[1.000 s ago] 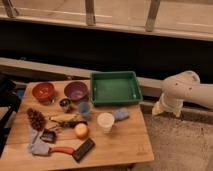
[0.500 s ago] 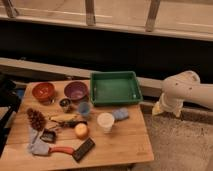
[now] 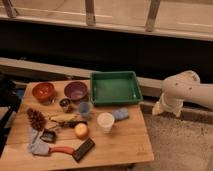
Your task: Place sponge in plastic cup
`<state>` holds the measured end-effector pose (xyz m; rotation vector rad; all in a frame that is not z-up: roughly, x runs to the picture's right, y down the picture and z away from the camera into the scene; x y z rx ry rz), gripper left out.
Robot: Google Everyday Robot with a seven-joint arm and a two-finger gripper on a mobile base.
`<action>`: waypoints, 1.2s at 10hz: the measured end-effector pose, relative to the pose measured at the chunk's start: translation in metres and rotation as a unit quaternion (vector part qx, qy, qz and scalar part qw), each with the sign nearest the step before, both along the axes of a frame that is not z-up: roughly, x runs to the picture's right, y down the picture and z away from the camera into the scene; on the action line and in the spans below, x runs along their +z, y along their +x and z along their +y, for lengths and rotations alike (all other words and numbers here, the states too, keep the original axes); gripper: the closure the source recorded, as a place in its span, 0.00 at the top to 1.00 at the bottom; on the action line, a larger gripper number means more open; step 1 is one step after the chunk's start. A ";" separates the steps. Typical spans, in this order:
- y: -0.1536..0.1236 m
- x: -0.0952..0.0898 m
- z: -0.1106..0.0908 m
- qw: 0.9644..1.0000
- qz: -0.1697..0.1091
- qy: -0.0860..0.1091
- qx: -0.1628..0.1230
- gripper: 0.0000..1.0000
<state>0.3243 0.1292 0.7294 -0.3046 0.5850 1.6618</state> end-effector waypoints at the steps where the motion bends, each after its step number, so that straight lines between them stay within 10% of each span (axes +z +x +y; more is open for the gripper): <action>1: 0.000 0.000 0.000 1.000 -0.001 0.001 -0.001 0.72; 6: -0.054 0.024 -0.004 0.997 -0.080 -0.001 -0.010 0.72; 12: -0.114 0.045 -0.013 0.980 -0.198 0.001 0.018 0.72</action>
